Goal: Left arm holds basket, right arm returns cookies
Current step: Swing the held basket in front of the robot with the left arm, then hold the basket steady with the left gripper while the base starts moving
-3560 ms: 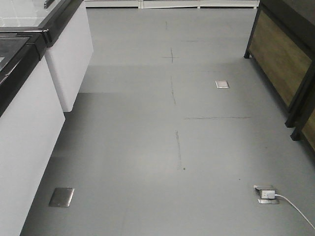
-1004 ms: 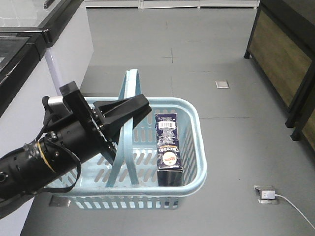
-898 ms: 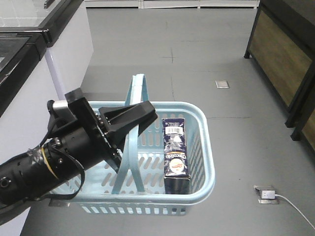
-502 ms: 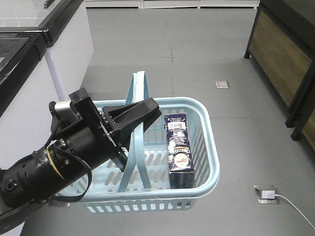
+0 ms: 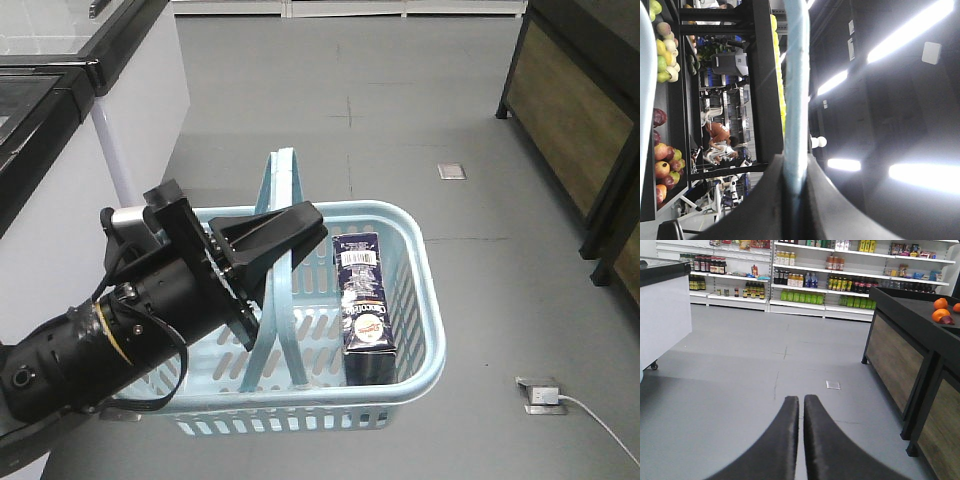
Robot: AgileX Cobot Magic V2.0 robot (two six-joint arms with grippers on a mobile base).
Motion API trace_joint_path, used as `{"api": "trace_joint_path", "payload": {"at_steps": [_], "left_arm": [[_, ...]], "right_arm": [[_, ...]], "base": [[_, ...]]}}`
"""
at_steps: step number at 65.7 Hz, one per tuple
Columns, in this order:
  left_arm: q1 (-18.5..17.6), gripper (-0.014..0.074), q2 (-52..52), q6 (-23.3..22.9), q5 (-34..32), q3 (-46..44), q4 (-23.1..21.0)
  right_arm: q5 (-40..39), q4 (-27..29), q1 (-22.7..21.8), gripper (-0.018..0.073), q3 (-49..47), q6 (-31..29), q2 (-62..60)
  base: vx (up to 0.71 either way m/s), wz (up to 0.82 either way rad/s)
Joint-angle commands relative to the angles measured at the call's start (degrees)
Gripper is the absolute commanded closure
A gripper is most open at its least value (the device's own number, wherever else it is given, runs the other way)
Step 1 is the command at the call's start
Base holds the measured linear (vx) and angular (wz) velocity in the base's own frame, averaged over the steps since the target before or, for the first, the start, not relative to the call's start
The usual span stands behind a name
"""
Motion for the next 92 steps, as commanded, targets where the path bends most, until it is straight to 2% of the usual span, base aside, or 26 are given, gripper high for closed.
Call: {"api": "trace_joint_path", "payload": {"at_steps": [1,9,27,73,92], "left_arm": [[-0.4,0.0601,-2.41,0.43,-7.24,-1.56,-0.84],[-0.4,0.0601,-2.41,-1.4,-7.22,-1.56,0.78],[-0.4,0.0601,-2.41,-4.0,-6.17,-1.56,1.35],[-0.4,0.0599,-2.35,-3.87,-6.04,-1.56,1.7],[-0.4,0.0599,-2.35,-3.87,-6.1,-1.56,3.3]], "right_arm": [[-4.32,-0.29,-0.07,0.0562,1.01,-0.31,-0.64],[-4.32,-0.29,-0.07,0.0562,1.01,-0.31,-0.64],[-4.32,-0.29,-0.07,0.0562,1.01,-0.31,-0.64],[-4.32,-0.29,-0.07,0.0562,1.01,-0.31,-0.64],[-4.32,-0.29,-0.07,0.0562,1.01,-0.31,-0.64]], "base": [[0.0,0.0],[0.0,0.0],[0.0,0.0],[0.0,0.0],[0.0,0.0]]}}
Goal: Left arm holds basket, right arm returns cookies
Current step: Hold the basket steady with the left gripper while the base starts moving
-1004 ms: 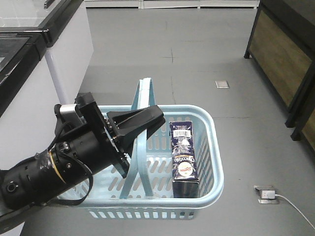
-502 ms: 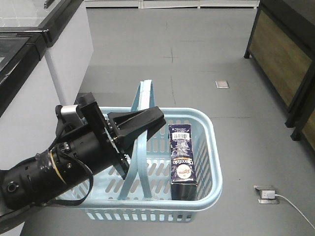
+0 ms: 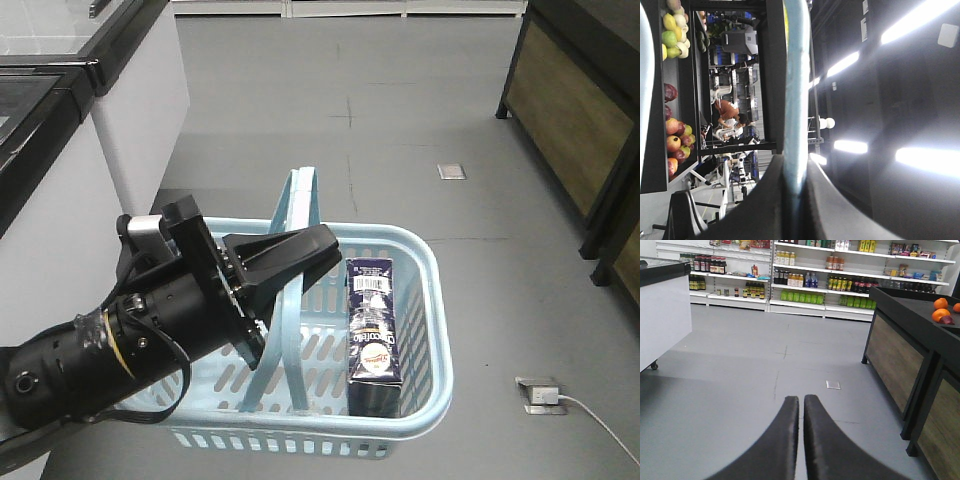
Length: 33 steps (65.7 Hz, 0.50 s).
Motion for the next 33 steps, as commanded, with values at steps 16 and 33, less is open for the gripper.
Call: {"api": "trace_joint_path", "payload": {"at_steps": [16,33], "left_arm": [[-0.4,0.0599,-2.35,0.01,-6.61,-1.56,-2.36],[-0.4,0.0599,-2.35,0.01,-6.61,-1.56,-2.36]], "right_arm": [[-4.37,-0.29,-0.07,0.0562,1.01,-0.31,-0.64],[-4.37,-0.29,-0.07,0.0562,1.01,-0.31,-0.64]], "base": [[0.0,0.0],[0.0,0.0]]}}
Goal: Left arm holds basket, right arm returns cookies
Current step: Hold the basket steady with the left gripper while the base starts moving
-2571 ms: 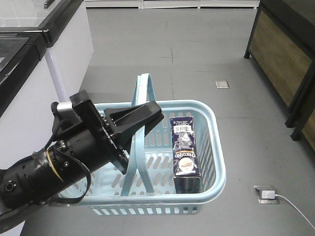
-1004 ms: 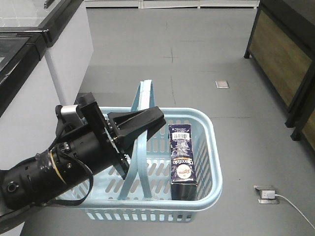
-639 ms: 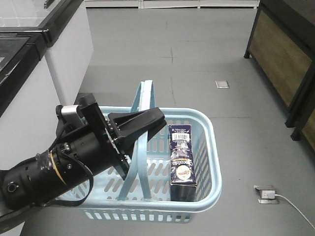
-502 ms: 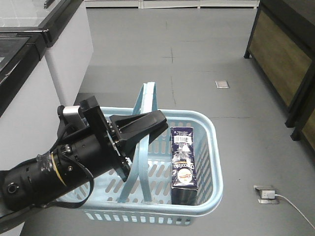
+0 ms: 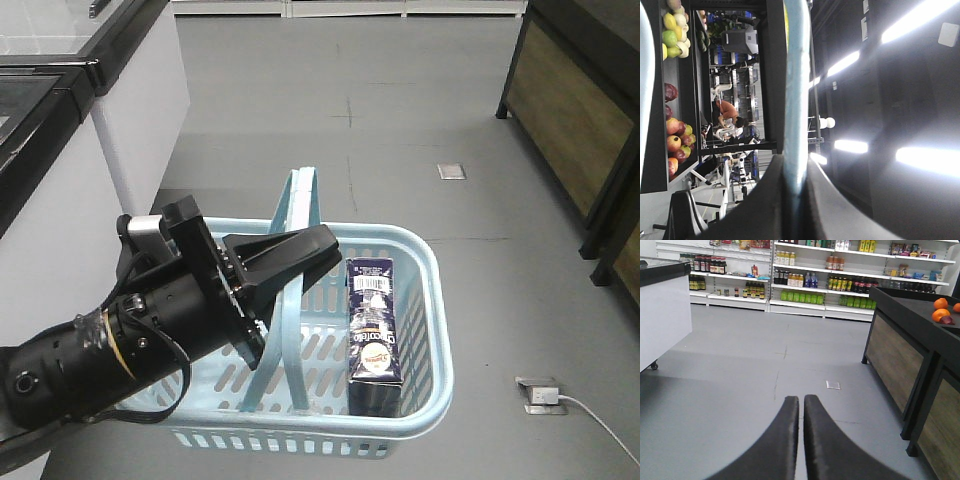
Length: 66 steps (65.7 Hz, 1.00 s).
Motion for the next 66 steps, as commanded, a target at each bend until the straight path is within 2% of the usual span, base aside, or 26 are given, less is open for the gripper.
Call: {"api": "trace_joint_path", "payload": {"at_steps": [1,66], "left_arm": [[-0.4,0.0599,-2.35,0.01,-6.61,-1.56,-2.41],[-0.4,0.0599,-2.35,0.01,-6.61,-1.56,-2.41]], "right_arm": [[-4.37,-0.29,-0.07,0.0562,1.01,-0.31,-0.64],[-4.37,-0.29,-0.07,0.0562,1.01,-0.31,-0.64]], "base": [[0.0,0.0],[0.0,0.0]]}}
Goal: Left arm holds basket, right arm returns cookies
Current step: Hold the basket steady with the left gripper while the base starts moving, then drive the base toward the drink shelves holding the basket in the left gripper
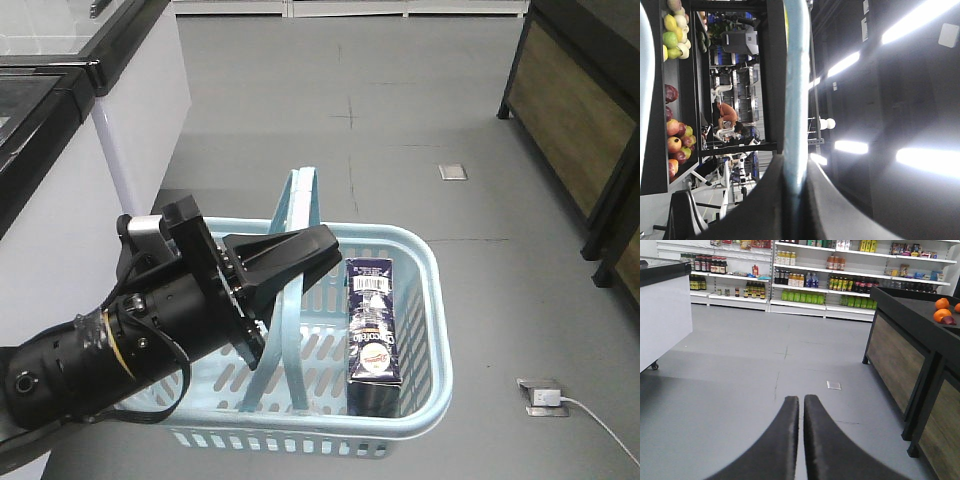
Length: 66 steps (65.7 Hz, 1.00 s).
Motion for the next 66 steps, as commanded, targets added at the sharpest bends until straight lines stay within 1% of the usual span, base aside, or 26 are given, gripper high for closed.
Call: {"api": "trace_joint_path", "payload": {"at_steps": [1,34,66], "left_arm": [[-0.4,0.0599,-2.35,0.01,-6.61,-1.56,-2.47],[-0.4,0.0599,-2.35,0.01,-6.61,-1.56,-2.47],[-0.4,0.0599,-2.35,0.01,-6.61,-1.56,-2.47]], "right_arm": [[-4.37,-0.29,-0.05,0.0562,1.01,-0.31,-0.64],[-4.37,-0.29,-0.05,0.0562,1.01,-0.31,-0.64],[-4.37,-0.29,-0.05,0.0562,1.01,-0.31,-0.64]], "base": [[0.02,-0.01],[0.05,0.0],[0.13,0.02]]}}
